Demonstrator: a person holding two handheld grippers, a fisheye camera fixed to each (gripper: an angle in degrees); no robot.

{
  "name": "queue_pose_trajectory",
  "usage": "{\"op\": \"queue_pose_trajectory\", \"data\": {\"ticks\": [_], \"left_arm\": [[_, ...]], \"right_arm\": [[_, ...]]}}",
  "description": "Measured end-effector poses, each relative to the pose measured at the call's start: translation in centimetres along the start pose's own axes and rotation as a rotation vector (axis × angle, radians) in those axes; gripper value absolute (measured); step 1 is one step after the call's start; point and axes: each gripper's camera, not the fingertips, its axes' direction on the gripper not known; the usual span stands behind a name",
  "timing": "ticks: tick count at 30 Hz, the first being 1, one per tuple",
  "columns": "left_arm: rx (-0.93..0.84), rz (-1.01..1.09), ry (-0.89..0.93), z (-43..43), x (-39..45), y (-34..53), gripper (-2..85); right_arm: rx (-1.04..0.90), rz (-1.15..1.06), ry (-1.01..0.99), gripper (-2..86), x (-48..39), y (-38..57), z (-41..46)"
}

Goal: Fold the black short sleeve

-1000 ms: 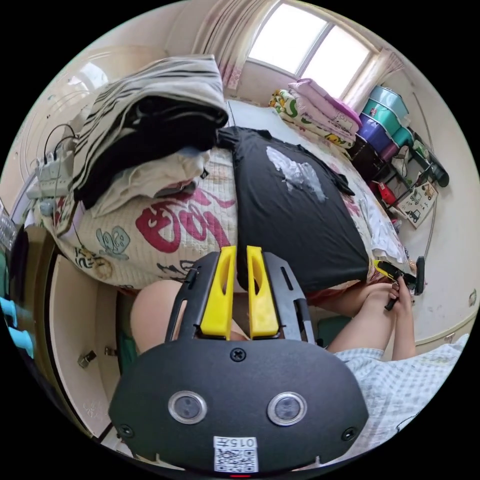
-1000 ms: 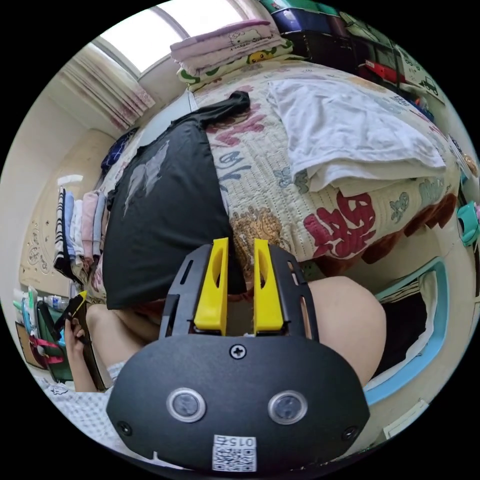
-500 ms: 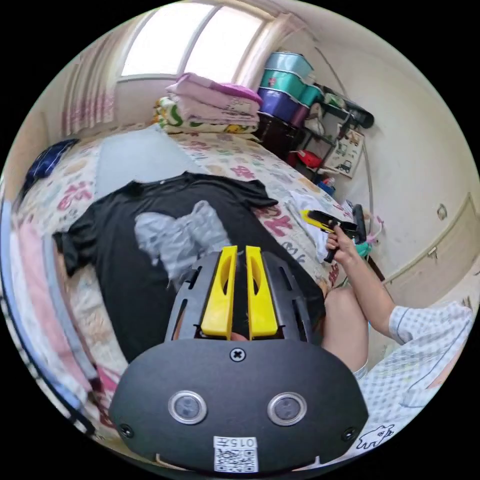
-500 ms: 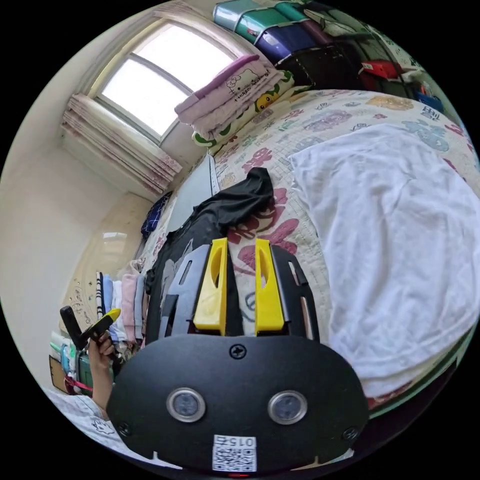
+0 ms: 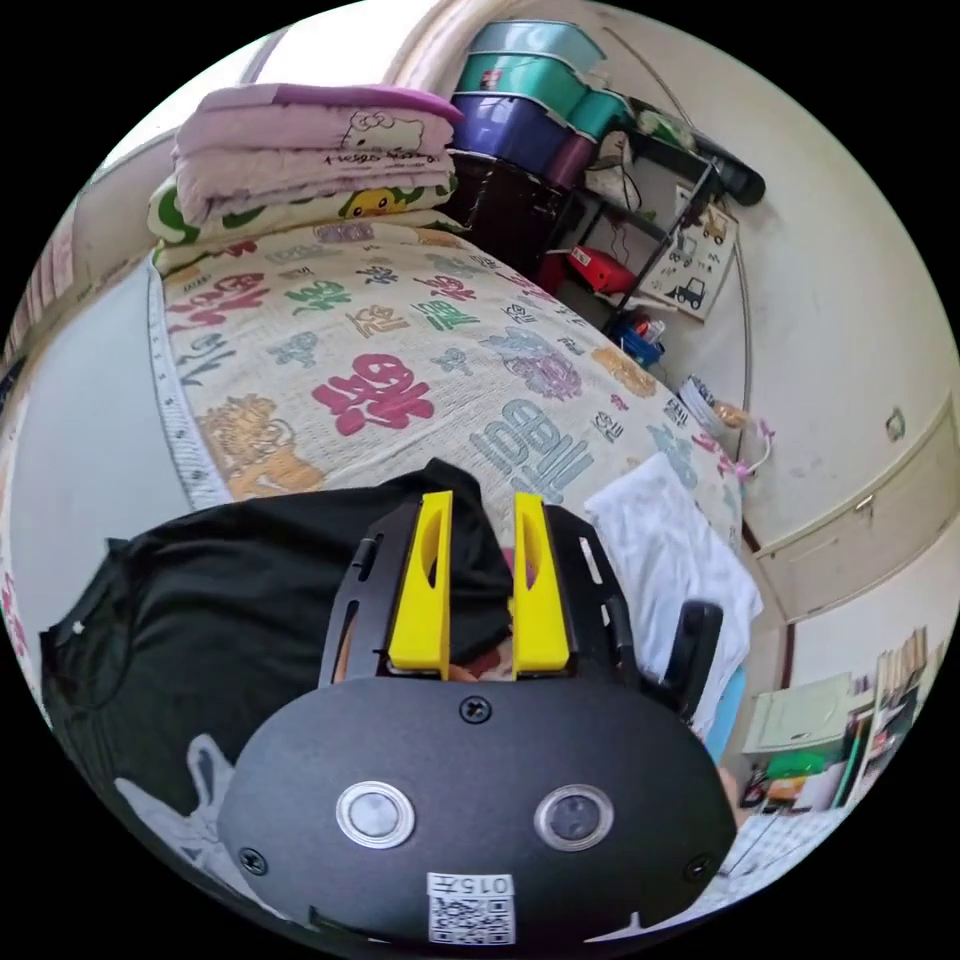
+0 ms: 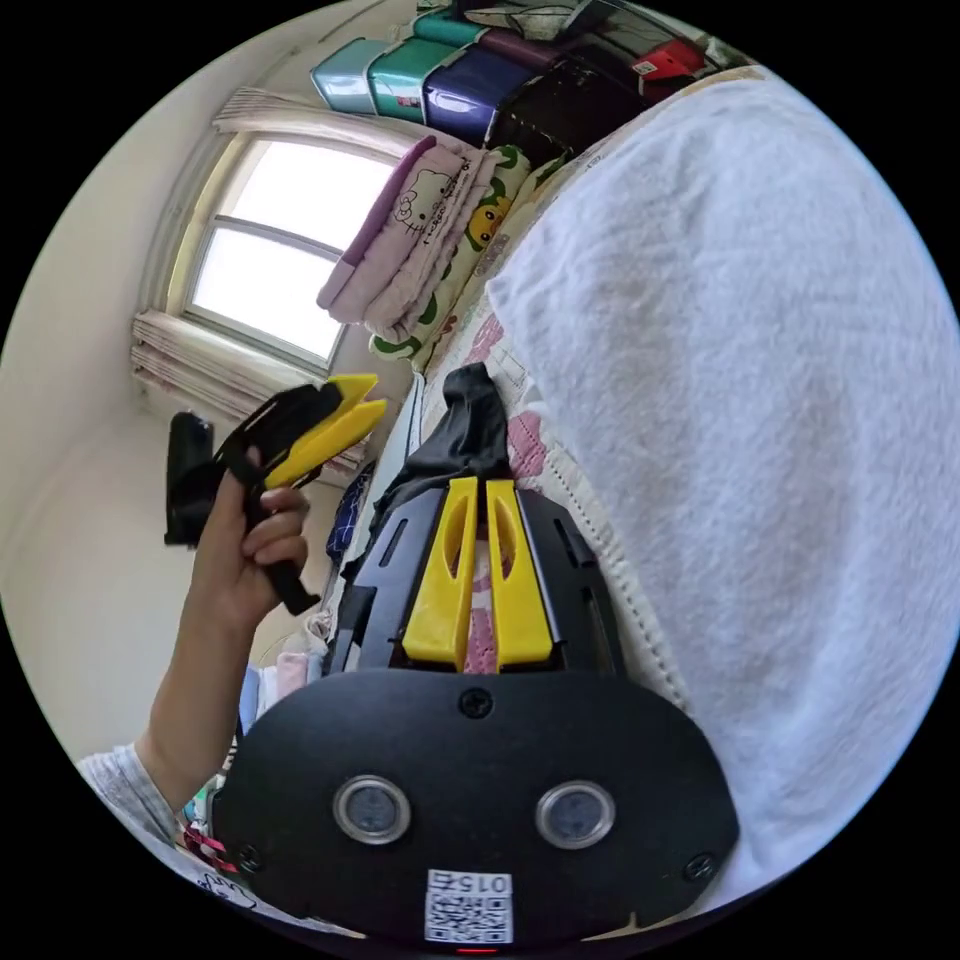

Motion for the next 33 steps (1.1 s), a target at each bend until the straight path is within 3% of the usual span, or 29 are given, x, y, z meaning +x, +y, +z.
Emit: {"op": "queue_pose_trajectory", "data": {"ticks": [6,9,12,17,22,27,33], "left_arm": [[-0.112,-0.003,-0.201,7.7,0.4,-4.3,9.9],[-0.104,0.0,-0.323,8.4,0.6,-4.7,5.2],[-0.106,-0.002,-0.294,8.1,0.1,-5.1,1.7],[0.145,-0.038,-0.17,0.8,-1.5,-3.1,0.3],[0.25,0.053,-0.17,-8.8,-3.5,1.9,0.2],[0.205,0.158,-0.344,-15.8,-7.5,11.8,0.6],[-0.025,0.08,-0.376,-17.1,-13.3,20.0,5.0]], "right_arm": [[0.006,-0.021,0.021,0.4,0.0,-0.4,0.6],[0.009,-0.029,0.039,0.3,-0.2,-0.6,1.0],[0.01,-0.022,0.02,0.3,0.0,-0.8,1.3],[0.003,-0.026,0.044,0.3,-0.7,-1.5,2.2],[-0.028,-0.336,0.056,0.5,-9.2,-1.9,1.2],[-0.344,-0.658,0.009,1.7,-19.1,2.5,4.2],[-0.59,-0.659,0.083,7.9,-18.8,6.8,9.0]]}}
